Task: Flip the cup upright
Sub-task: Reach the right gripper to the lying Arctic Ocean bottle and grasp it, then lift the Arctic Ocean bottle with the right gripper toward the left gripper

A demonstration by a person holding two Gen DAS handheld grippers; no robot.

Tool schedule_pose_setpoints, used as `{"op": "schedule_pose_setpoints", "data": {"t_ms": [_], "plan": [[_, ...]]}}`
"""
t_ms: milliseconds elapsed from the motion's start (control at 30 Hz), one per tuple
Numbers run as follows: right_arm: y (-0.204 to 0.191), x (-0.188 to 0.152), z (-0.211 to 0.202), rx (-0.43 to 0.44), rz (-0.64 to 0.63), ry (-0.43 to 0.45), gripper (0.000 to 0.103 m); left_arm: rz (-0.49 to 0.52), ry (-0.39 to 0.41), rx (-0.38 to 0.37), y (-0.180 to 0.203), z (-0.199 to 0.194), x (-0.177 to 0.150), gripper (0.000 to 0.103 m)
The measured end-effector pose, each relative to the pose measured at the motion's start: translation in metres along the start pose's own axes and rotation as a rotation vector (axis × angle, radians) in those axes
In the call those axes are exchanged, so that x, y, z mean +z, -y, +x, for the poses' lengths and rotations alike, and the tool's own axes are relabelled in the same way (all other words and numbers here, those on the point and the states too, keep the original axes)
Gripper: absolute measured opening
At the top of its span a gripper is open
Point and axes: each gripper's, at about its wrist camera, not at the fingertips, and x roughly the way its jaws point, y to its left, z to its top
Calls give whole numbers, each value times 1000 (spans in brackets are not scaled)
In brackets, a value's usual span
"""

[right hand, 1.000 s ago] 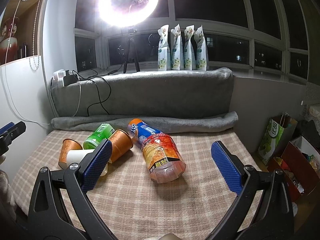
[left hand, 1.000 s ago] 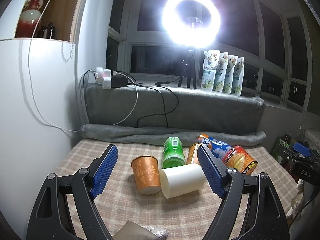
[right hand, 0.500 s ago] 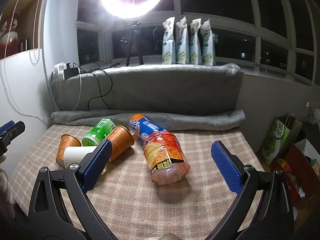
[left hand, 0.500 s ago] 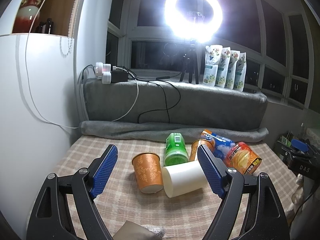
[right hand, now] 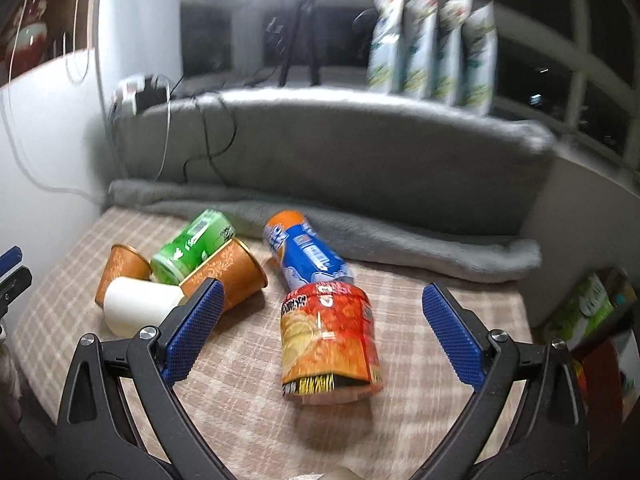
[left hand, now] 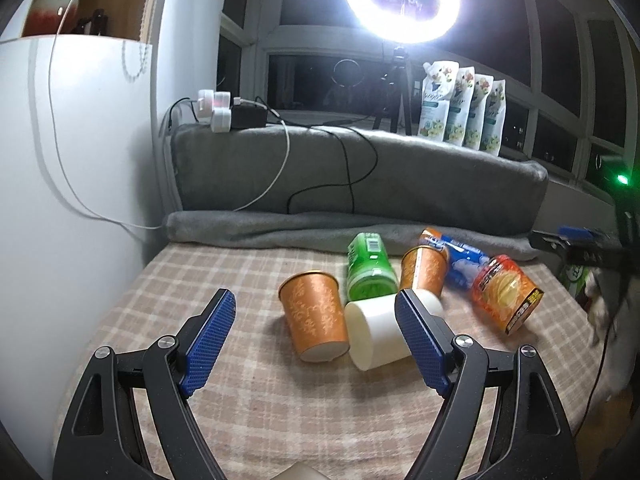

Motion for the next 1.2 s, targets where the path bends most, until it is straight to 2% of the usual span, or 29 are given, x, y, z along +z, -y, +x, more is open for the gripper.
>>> {"op": "schedule_pose_setpoints", "data": {"t_ms": [67, 233, 333, 533, 700, 833, 933, 1200], "plan": [[6, 11, 17, 60, -19, -50, 101, 2, -5, 5, -3, 1, -2, 82], [7, 35, 63, 120, -98, -161, 99, -1, -30, 7, -7, 4, -7, 82], [0, 44, 94, 123, -170, -246, 91, -5, -45, 16, -10, 6, -10, 82], [-8, 57, 152, 145, -278, -397, 89, -19, -68, 41, -18, 12, -13, 82], [-18, 53, 185, 158, -352, -487, 87, -26, -87, 63, -23, 20, -14, 82], [-27, 47, 205, 165, -393, -540, 83, -28, -92, 71, -25, 25, -14, 82], [-38, 43, 219, 167, -417, -564, 67, -27, -94, 74, -26, 27, -14, 82], [-60, 43, 220, 158, -492, -536, 65, -23, -92, 70, -24, 27, -14, 82]]}}
